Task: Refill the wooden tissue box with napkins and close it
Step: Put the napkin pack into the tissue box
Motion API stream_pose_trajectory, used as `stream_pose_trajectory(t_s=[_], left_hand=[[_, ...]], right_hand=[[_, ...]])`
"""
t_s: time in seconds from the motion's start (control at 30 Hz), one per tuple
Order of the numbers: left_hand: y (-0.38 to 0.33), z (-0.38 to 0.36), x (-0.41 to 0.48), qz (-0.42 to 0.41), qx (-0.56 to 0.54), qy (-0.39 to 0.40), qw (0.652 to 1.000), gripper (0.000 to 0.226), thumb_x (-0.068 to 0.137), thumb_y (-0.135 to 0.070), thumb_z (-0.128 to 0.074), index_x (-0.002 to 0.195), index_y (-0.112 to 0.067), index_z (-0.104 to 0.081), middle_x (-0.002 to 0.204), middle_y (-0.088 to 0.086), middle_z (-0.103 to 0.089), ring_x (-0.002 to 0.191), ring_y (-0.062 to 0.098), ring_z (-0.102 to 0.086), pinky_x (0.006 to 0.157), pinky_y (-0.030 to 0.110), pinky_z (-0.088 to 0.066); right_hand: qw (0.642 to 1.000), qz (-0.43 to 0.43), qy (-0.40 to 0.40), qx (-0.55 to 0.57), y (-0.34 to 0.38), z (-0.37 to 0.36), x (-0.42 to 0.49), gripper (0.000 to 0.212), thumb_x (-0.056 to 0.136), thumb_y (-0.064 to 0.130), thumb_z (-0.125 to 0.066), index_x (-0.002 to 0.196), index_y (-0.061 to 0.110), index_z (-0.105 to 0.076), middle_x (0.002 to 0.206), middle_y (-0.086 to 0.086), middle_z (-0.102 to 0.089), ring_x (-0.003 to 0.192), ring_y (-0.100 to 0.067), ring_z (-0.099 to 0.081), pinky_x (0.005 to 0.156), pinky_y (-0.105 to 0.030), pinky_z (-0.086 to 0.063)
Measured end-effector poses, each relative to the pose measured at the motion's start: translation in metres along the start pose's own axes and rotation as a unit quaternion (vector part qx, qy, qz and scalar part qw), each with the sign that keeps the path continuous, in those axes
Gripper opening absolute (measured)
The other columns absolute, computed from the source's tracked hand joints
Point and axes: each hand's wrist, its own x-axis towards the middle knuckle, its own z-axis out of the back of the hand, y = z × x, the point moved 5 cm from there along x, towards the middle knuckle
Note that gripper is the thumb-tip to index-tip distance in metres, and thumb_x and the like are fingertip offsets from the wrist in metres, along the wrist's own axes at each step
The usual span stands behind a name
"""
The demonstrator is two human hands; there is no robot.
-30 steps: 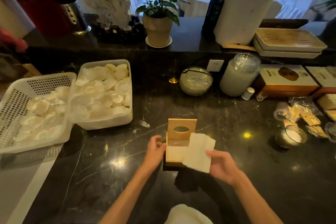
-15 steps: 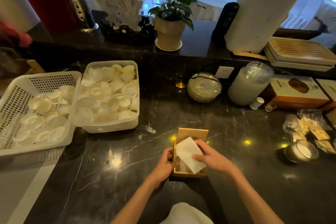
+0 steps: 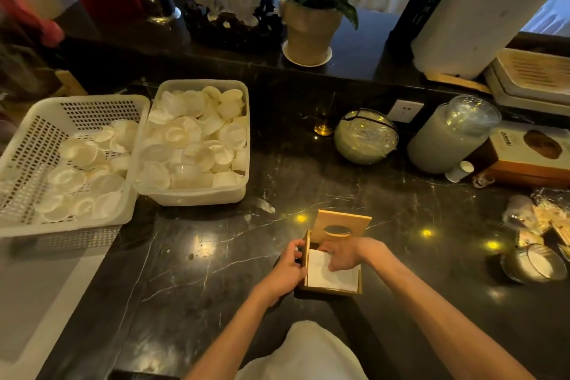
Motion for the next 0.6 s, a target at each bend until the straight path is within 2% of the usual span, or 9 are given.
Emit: stream_pose_trajectory(t_s=[0.17, 0.27, 0.43, 0.6], left_hand=[[0.002, 0.001, 0.004, 0.002, 0.003, 0.007, 1.0, 0.065, 0.094, 0.001, -0.05, 0.142, -0.034, -0.026, 0.138, 0.001, -0.042, 0.111, 0.019, -0.06, 0.084, 0.029, -0.057], [0.003, 0.002, 0.006, 0.004, 0.007, 0.009, 1.0, 0.064, 0.094, 0.002, -0.049, 0.142, -0.033, -0.026, 0.137, 0.002, -0.042, 0.111, 0.018, -0.059, 0.088, 0.031, -0.057], [0.005, 0.002, 0.008, 0.008, 0.016, 0.013, 1.0, 0.064, 0.093, 0.0, -0.049, 0.14, -0.036, -0.026, 0.136, 0.002, -0.042, 0.112, 0.022, -0.059, 0.097, 0.043, -0.055], [0.005, 0.002, 0.008, 0.007, 0.02, 0.017, 1.0, 0.064, 0.093, 0.0, -0.049, 0.141, -0.036, -0.024, 0.138, 0.002, -0.04, 0.112, 0.021, -0.057, 0.094, 0.037, -0.055]], right_hand=[[1.0, 0.007, 0.012, 0.018, 0.004, 0.001, 0.004, 0.052, 0.097, 0.018, -0.052, 0.147, 0.016, -0.038, 0.149, -0.008, -0.044, 0.138, -0.027, -0.039, 0.112, -0.04, -0.031], [1.0, 0.003, 0.02, 0.0, 0.004, -0.002, 0.012, 0.047, 0.1, 0.02, -0.05, 0.145, 0.01, -0.042, 0.148, -0.009, -0.046, 0.136, -0.028, -0.041, 0.112, -0.039, -0.032], [1.0, -0.014, 0.023, -0.012, 0.006, -0.009, 0.025, 0.043, 0.101, 0.021, -0.046, 0.142, 0.007, -0.046, 0.145, -0.011, -0.049, 0.133, -0.031, -0.045, 0.11, -0.041, -0.035], [1.0, -0.018, 0.017, -0.019, 0.006, -0.014, 0.033, 0.035, 0.1, 0.019, -0.049, 0.132, 0.005, -0.055, 0.137, -0.011, -0.054, 0.124, -0.031, -0.051, 0.108, -0.042, -0.042]])
